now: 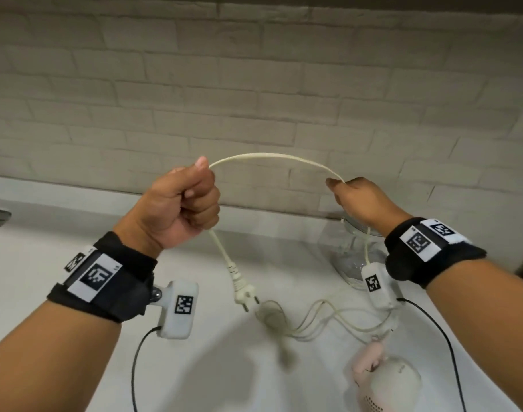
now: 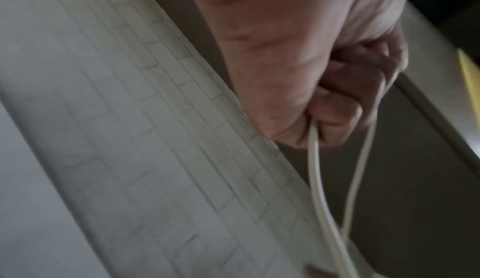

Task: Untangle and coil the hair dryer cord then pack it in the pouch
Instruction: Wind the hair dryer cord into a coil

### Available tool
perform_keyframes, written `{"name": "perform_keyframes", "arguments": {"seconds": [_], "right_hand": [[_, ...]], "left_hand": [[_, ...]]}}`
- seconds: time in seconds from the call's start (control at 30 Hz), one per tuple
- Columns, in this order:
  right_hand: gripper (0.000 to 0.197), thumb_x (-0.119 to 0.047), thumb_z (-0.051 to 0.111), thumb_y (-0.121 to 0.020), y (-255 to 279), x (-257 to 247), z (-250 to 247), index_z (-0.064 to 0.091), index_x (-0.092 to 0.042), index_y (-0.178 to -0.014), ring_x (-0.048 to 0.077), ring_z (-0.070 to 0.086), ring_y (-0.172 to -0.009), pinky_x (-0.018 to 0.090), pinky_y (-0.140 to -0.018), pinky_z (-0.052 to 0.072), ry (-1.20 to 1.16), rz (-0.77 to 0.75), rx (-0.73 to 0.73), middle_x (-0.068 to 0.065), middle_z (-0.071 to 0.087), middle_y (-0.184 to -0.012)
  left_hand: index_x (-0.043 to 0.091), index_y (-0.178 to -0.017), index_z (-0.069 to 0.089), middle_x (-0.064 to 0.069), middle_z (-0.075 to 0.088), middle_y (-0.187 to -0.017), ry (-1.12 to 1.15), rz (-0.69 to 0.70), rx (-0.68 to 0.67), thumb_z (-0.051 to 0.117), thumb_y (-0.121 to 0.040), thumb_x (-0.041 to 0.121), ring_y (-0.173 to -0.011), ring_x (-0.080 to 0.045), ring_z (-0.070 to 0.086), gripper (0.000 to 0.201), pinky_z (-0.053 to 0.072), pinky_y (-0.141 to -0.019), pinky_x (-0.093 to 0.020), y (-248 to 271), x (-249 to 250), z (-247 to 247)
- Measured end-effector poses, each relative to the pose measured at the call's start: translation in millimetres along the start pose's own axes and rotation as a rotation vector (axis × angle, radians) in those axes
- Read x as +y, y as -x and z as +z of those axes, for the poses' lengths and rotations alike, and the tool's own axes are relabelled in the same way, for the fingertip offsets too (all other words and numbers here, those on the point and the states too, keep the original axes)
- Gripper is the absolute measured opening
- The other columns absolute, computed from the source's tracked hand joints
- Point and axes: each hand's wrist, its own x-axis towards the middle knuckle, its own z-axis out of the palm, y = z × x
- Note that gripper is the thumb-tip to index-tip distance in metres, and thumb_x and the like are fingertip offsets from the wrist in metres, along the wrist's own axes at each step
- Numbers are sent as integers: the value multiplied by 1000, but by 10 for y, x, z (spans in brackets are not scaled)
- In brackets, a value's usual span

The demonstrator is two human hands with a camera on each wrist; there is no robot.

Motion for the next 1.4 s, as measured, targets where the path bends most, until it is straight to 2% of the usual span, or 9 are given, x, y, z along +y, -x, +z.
{"name": "perform_keyframes", "arguments": {"seconds": [0.2, 0.33, 0.5, 0.57, 0.63, 0.7, 1.03, 1.17, 1.4], "right_hand": [[55, -43, 47, -103, 134, 352, 517, 48, -12, -58, 24, 48, -58, 29, -55, 33, 128, 65, -137, 6, 49, -59], [56, -41, 48, -103, 338, 399, 772, 43, -12, -55, 21, 43, -50, 30, -50, 30, 106, 26, -221, 6, 44, -53], [56, -42, 49, -100, 686, 488, 1005, 34, -16, -53, 15, 35, -45, 33, -52, 31, 108, -103, -326, -4, 35, -46], [55, -50, 46, -97, 849, 495, 1050, 36, -16, -56, 15, 38, -47, 34, -54, 35, 146, -156, -337, -4, 37, -46], [54, -55, 42, -95, 1001, 464, 1037, 38, -17, -58, 18, 44, -50, 37, -55, 40, 203, -207, -336, -3, 43, -48], [54, -56, 41, -94, 1119, 404, 991, 37, -15, -60, 20, 48, -54, 40, -58, 43, 243, -244, -332, 0, 45, -51], [55, -65, 35, -96, 1458, 516, 789, 39, -18, -68, 21, 48, -57, 40, -59, 43, 180, -247, -293, -2, 44, -55], [54, -67, 36, -93, 1297, 317, 584, 39, -20, -66, 9, 36, -47, 36, -50, 36, 28, -371, -175, -7, 36, -50], [52, -38, 57, -101, 886, -97, 78, 36, -13, -60, 5, 30, -48, 25, -47, 25, -98, -458, 85, -10, 30, -53]], "left_hand": [[26, -51, 48, 8, 19, -45, 167, 151, -60, 48, -92, 40, -38, -12, 11, 43, 8, -43, -27, -126, 146, 425], [16, -120, 66, 8, 40, -41, 86, 180, 49, 34, -101, 38, -32, -6, 17, 43, 12, -41, -23, -214, 62, 487], [16, -143, 47, -2, 74, -109, -31, 163, 179, 37, -106, 29, -45, -7, 56, 41, 39, -40, -19, -321, -47, 378], [13, -144, 46, -6, 58, -143, -1, 168, 180, 41, -105, 22, -99, -23, 73, 40, 61, -76, -30, -366, -141, 331], [13, -142, 50, -2, 49, -152, -24, 161, 233, 46, -102, 16, -133, -26, 54, 40, 45, -109, -42, -427, -276, 269], [16, -133, 59, 3, 49, -151, -62, 151, 301, 50, -100, 13, -139, -22, 46, 34, 36, -116, -43, -484, -408, 208], [24, -78, 73, 6, 57, -108, -158, 220, 557, 58, -88, 29, -105, -16, 47, 19, 37, -89, -49, -479, -412, -266], [29, -85, 67, -13, 41, -152, -475, 51, 429, 57, -93, 30, -126, -26, 53, 12, 46, -92, -51, -474, -638, -190], [16, -133, 50, -19, 74, -107, -446, -159, 98, 41, -107, 18, -55, -30, 64, 28, 51, -61, -36, -327, -844, 50]]}}
